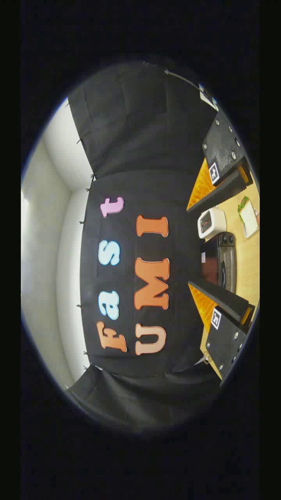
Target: Open the toaster oven, put the food inside, and close the toaster oven door.
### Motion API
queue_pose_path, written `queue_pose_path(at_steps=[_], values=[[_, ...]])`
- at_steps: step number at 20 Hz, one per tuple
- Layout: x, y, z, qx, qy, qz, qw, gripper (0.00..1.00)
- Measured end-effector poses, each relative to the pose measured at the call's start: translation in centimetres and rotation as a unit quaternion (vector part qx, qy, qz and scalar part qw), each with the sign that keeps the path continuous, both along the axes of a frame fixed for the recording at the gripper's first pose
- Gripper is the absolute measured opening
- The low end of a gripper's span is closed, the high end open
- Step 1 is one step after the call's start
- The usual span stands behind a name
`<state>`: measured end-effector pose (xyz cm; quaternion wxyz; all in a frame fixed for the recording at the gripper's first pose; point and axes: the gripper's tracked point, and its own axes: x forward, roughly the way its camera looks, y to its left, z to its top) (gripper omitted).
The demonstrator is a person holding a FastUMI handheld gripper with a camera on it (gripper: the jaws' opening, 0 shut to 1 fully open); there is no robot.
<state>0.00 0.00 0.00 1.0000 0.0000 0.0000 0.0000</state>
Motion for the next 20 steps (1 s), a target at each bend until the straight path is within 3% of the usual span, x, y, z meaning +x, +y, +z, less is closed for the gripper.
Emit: queue_pose_path(at_steps=[5,10,20], values=[[-1.7,1.3,0.6,0.028,0.006,0.000,1.000,0.99],[-3.5,0.3,1.3,0.011,-0.008,-0.035,0.999,0.99],[0.4,0.4,1.8,0.005,-0.018,-0.025,1.000,0.99]])
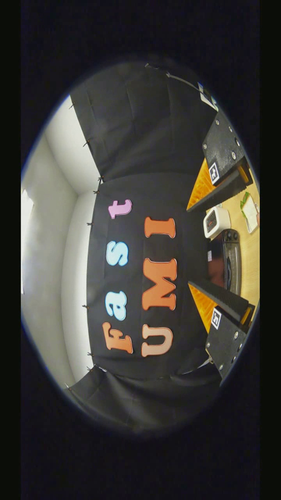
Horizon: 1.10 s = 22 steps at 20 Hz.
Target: Open the toaster oven, put the food inside, and close the toaster oven door.
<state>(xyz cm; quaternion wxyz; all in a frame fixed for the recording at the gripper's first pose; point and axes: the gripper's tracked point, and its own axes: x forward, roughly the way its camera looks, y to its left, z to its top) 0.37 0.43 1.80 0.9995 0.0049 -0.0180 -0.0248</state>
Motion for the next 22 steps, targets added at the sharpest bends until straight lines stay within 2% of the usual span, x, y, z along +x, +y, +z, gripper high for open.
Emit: queue_pose_path(at_steps=[3,10,17,22], values=[[1.6,0.8,-0.6,0.023,-0.006,0.012,1.000,0.99],[8.4,4.0,-7.6,0.036,0.042,0.031,0.998,0.99],[15.5,8.8,-17.5,-0.002,0.112,0.067,0.991,0.99],[17.9,11.5,-25.5,-0.036,0.180,0.088,0.979,0.99]])
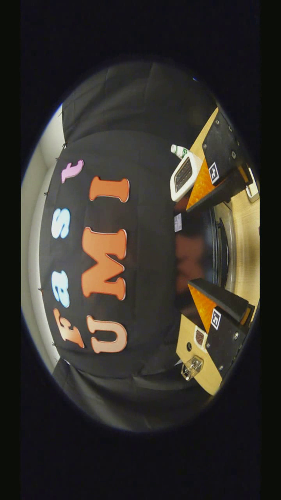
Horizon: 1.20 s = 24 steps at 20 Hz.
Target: Open the toaster oven, put the food inside, and close the toaster oven door.
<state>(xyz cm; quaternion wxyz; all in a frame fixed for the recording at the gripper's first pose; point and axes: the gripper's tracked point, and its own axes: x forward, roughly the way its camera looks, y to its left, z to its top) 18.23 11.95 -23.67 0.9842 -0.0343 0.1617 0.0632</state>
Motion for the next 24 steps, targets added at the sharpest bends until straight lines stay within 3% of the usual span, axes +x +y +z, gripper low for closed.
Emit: queue_pose_path(at_steps=[5,7,10,14,24], values=[[0.5,0.5,-5.2,0.009,0.063,-0.003,0.998,0.99],[0.3,0.9,-5.5,0.030,0.064,0.003,0.998,1.00],[-0.9,1.4,-5.7,0.008,0.078,0.030,0.996,1.00],[-1.9,0.8,-6.0,0.011,0.093,0.026,0.995,1.00],[-8.8,-0.9,-7.7,0.007,0.123,0.021,0.992,0.99]])
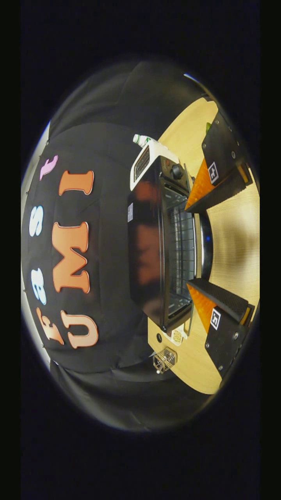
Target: Open the toaster oven, put the food inside, and close the toaster oven door.
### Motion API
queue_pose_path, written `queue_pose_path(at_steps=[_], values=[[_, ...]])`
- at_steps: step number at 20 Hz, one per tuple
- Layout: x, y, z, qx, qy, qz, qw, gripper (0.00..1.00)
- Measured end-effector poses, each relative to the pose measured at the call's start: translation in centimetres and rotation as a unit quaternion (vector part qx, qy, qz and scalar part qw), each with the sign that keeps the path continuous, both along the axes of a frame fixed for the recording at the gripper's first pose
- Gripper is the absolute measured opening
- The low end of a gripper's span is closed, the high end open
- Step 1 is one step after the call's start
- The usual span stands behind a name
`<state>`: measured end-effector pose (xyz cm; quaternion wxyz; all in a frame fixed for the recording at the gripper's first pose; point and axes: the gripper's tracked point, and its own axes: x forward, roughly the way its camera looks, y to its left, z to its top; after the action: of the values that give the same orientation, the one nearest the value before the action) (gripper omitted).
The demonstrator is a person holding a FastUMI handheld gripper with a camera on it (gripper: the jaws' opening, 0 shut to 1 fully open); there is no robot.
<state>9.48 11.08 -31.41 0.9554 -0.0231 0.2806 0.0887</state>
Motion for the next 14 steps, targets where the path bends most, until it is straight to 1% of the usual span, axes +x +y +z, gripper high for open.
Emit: queue_pose_path(at_steps=[3,7,14], values=[[-1.9,-0.6,-1.0,0.006,0.014,0.002,1.000,0.99],[-5.3,-1.3,-3.6,0.009,0.035,0.000,0.999,0.99],[-8.4,-2.3,-7.7,0.014,0.067,-0.005,0.998,0.99]])
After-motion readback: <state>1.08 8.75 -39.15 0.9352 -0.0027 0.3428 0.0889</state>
